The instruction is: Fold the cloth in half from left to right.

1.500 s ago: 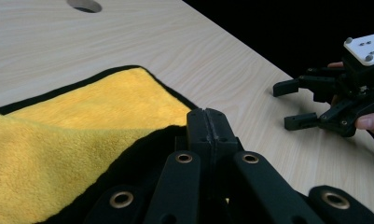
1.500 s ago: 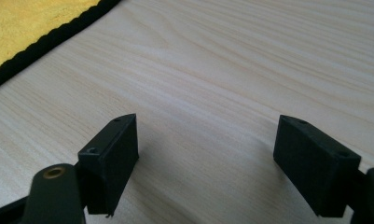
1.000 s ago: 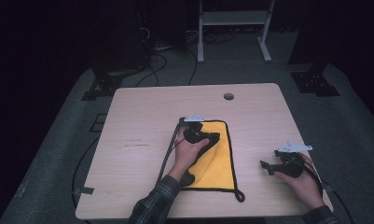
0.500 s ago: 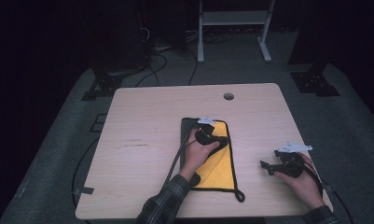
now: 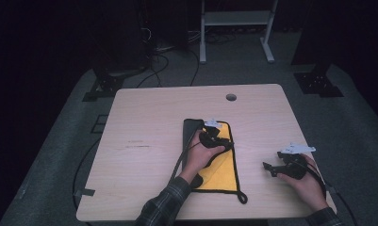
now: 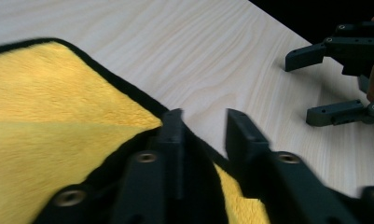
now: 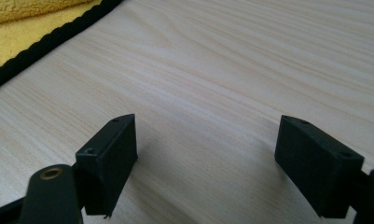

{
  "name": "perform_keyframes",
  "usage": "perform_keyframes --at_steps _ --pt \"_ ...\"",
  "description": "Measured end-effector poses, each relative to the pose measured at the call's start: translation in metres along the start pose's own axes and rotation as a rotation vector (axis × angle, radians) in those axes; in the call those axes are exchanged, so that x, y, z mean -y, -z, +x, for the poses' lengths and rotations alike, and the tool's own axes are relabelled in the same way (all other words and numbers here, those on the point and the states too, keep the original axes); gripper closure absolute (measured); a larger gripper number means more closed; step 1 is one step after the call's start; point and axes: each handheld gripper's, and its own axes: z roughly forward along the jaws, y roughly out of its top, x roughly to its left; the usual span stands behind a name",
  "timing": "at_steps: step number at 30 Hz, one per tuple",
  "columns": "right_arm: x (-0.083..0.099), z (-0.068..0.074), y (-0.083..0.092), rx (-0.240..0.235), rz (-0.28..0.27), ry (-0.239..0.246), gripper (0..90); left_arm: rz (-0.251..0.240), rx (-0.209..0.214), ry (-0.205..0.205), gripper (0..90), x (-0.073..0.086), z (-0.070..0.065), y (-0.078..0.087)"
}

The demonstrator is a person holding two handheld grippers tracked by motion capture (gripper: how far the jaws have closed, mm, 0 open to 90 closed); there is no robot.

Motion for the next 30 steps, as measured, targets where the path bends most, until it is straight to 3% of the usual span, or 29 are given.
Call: perform_keyframes --at_steps 4,7,10,18,26,29,30 --pt "0.000 0.000 0.000 -0.004 0.001 0.003 19.0 0.007 0.004 0.002 47.3 -0.003 -0.001 0.016" --pt "0.000 0.000 0.000 -0.004 0.001 0.003 19.0 0.009 -0.016 -0.023 39.5 -0.001 -0.001 0.026" --pt "0.000 0.000 0.000 -0.003 0.002 0.003 18.9 0.008 -0.051 -0.052 37.1 0.004 0.002 0.042" --pt "0.000 0.000 0.000 0.002 0.005 0.001 16.1 0.018 -0.146 -0.079 25.9 0.023 0.009 0.079" --pt "0.000 0.001 0.000 -0.004 0.013 0.006 13.0 0.045 -0.224 -0.094 18.3 0.044 0.016 0.118" --pt "0.000 0.001 0.000 -0.004 0.012 0.005 13.1 0.044 -0.239 -0.081 17.8 0.052 0.018 0.127" --pt "0.001 0.001 0.000 -0.003 0.012 0.003 13.0 0.055 -0.262 -0.080 17.1 0.063 0.021 0.138"
